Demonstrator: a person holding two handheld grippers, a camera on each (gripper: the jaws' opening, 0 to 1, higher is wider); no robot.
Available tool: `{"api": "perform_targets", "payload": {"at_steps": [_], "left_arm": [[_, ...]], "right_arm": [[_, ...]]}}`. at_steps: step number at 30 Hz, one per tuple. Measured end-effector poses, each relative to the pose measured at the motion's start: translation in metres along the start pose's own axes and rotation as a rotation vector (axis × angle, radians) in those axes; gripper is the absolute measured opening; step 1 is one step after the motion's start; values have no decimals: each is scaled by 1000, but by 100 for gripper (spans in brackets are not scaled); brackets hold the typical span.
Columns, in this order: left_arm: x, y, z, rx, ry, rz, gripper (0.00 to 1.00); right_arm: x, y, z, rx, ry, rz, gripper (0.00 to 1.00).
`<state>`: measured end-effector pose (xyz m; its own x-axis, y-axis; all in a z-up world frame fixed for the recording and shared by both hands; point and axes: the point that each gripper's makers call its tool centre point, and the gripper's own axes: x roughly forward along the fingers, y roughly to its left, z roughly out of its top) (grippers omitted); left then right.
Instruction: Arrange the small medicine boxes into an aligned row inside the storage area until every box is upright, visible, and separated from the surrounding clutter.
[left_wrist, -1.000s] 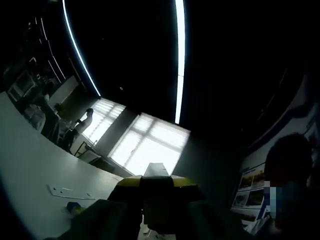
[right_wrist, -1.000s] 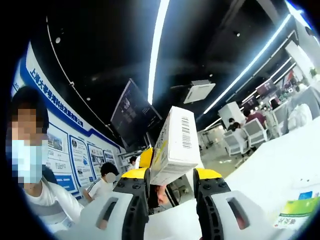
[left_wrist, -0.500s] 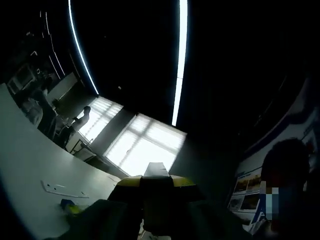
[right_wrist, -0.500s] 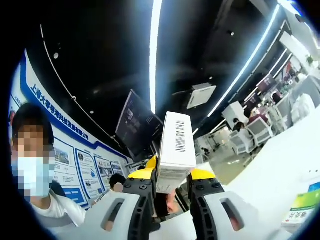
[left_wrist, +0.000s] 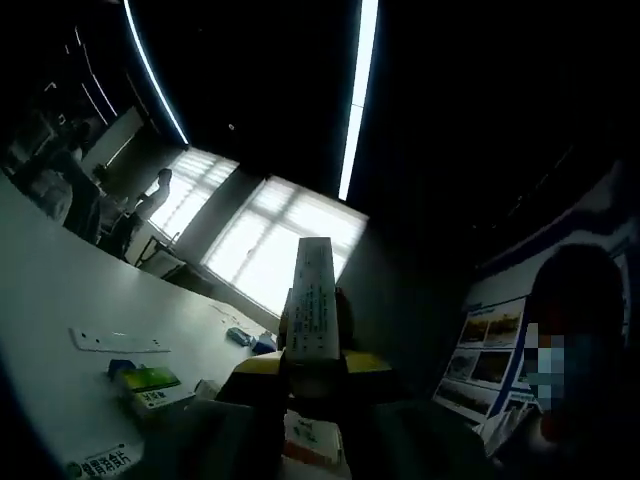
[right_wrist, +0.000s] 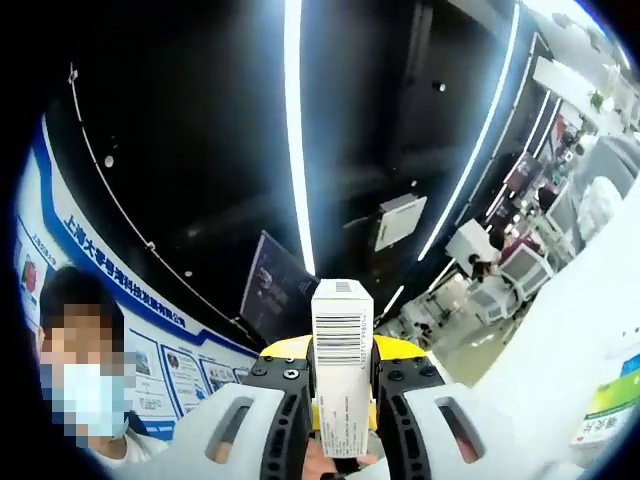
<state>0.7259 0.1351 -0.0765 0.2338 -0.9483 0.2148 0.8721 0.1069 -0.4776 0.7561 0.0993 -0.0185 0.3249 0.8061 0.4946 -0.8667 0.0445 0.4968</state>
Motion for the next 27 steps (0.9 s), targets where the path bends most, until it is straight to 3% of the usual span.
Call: {"api": "perform_targets", "payload": {"at_steps": [6, 11, 15, 27], "left_arm": [[4, 1, -12, 52, 25, -29, 19], [3, -4, -17, 238, 72, -16, 22], [1, -4, -14, 234, 66, -20, 31], [0, -11, -16, 131, 53, -81, 32]], "right_arm": [[-5, 1, 1, -50, 46, -34, 20], [-6, 6, -3, -73, 69, -28, 20], [-8, 3, -4, -84, 84, -45, 20], [-2, 20, -32, -151, 215, 3, 20]]}}
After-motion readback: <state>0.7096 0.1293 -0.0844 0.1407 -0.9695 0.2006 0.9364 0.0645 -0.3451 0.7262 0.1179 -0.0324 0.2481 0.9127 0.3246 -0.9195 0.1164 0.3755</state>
